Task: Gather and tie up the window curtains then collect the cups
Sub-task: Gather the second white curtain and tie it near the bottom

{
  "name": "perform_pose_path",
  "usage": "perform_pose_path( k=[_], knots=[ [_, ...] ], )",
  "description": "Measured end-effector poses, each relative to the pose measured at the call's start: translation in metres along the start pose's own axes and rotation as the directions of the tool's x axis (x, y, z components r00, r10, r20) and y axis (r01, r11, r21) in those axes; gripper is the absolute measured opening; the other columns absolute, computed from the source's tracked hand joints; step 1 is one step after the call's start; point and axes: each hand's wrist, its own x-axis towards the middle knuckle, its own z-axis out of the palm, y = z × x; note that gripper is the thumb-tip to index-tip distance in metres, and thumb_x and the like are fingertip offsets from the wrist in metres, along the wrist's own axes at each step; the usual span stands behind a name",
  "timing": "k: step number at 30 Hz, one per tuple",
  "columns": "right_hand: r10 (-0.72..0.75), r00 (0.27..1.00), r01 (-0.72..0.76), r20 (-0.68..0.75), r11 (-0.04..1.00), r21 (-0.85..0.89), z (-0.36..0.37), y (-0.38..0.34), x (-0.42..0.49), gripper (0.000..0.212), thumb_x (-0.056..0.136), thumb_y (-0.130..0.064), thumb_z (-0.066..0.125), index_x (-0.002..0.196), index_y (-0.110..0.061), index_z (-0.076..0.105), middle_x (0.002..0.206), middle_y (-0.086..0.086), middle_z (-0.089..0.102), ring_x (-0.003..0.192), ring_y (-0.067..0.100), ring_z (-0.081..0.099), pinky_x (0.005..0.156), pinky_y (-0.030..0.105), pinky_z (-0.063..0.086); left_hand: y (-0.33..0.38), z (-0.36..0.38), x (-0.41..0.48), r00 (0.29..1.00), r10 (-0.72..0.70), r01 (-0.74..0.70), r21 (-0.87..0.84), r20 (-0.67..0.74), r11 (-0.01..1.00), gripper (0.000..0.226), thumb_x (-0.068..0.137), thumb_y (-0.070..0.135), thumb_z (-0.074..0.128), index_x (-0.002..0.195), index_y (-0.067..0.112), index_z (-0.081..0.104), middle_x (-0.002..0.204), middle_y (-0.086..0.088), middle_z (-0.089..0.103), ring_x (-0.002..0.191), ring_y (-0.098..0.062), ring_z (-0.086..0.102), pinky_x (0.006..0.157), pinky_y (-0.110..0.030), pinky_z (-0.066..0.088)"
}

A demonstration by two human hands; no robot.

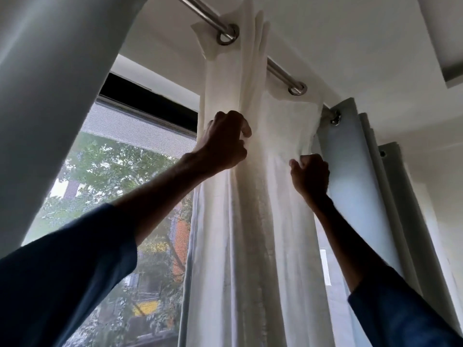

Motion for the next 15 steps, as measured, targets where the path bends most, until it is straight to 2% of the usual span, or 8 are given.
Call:
perform_pose_path(
  k=[2,4,6,8,10,12,13,15],
  knots=[
    [-0.165,0.986,0.166,0.021,0.976,-0.143,-0.002,-0.017,-0.001,0.027,0.102,-0.024,0.052,0.103,0.0,0.065,0.113,0.022,0.064,0.108,0.041,0.058,0.087,0.041,0.042,-0.004,-0.005,0.0,1.0,0.005,-0.005,0.051,0.002,0.999,0.027,0.079,0.016,0.061,0.103,0.026,0.069,0.102,0.003,0.063,0.106,-0.022,0.054,0.089,-0.029,0.043],
    [-0.296,0.953,0.302,0.061,0.933,-0.195,-0.005,-0.039,-0.004,0.028,0.104,-0.025,0.046,0.117,-0.005,0.062,0.117,0.016,0.064,0.109,0.037,0.057,0.088,0.04,0.041,-0.003,-0.015,0.0,1.0,0.018,-0.018,0.103,-0.001,0.994,0.025,0.077,0.015,0.062,0.099,0.024,0.072,0.08,0.015,0.055,0.098,-0.021,0.058,0.091,-0.03,0.047],
    [-0.424,0.903,0.43,0.074,0.889,-0.158,-0.004,-0.069,-0.011,0.024,0.102,-0.022,0.046,0.114,-0.01,0.063,0.113,0.014,0.066,0.104,0.036,0.059,0.083,0.04,0.041,-0.003,-0.028,0.001,0.999,0.033,-0.031,0.147,-0.007,0.989,0.023,0.076,0.013,0.065,0.096,0.02,0.076,0.075,0.015,0.052,0.09,-0.019,0.059,0.088,-0.029,0.049],
    [-0.54,0.842,0.54,0.016,0.84,-0.063,-0.004,-0.103,-0.023,0.021,0.097,-0.019,0.051,0.108,-0.012,0.067,0.104,0.013,0.069,0.095,0.037,0.063,0.077,0.04,0.043,-0.004,-0.041,0.003,0.997,0.076,-0.072,0.214,-0.011,0.974,0.02,0.075,0.014,0.066,0.092,0.015,0.077,0.082,0.0,0.067,0.086,-0.025,0.065,0.082,-0.027,0.047],
    [-0.618,0.786,0.618,-0.034,0.786,-0.001,-0.014,-0.136,-0.032,0.024,0.096,-0.024,0.05,0.113,-0.016,0.065,0.105,0.007,0.069,0.095,0.034,0.064,0.078,0.04,0.045,-0.004,-0.056,0.002,0.989,0.146,-0.128,0.352,-0.023,0.927,0.014,0.071,0.017,0.061,0.076,0.007,0.069,0.077,-0.018,0.068,0.075,-0.04,0.066,0.066,-0.029,0.04],
    [-0.663,0.747,0.664,-0.044,0.747,0.025,-0.024,-0.156,-0.034,0.023,0.095,-0.026,0.051,0.115,-0.019,0.062,0.109,0.003,0.068,0.099,0.031,0.063,0.079,0.038,0.044,-0.002,-0.076,-0.001,0.988,0.154,-0.129,0.456,-0.016,0.881,0.012,0.067,0.02,0.054,0.064,0.01,0.059,0.069,-0.023,0.063,0.066,-0.045,0.064,0.061,-0.028,0.033],
    [-0.672,0.738,0.674,-0.057,0.737,0.039,-0.027,-0.16,-0.034,0.022,0.095,-0.026,0.053,0.115,-0.019,0.061,0.11,0.002,0.067,0.099,0.029,0.063,0.077,0.036,0.042,-0.003,-0.084,-0.002,0.99,0.139,-0.114,0.468,-0.019,0.876,0.013,0.067,0.02,0.052,0.064,0.01,0.06,0.07,-0.022,0.066,0.067,-0.044,0.066,0.061,-0.027,0.035],
    [-0.645,0.76,0.65,-0.076,0.755,0.093,-0.025,-0.158,-0.037,0.019,0.096,-0.024,0.054,0.112,-0.018,0.061,0.109,0.003,0.066,0.096,0.027,0.062,0.071,0.03,0.033,-0.006,-0.092,-0.009,0.992,0.114,-0.084,0.434,-0.045,0.897,0.029,0.069,0.02,0.052,0.083,0.006,0.074,0.084,-0.018,0.073,0.079,-0.036,0.071,0.07,-0.027,0.047]
  ],
)
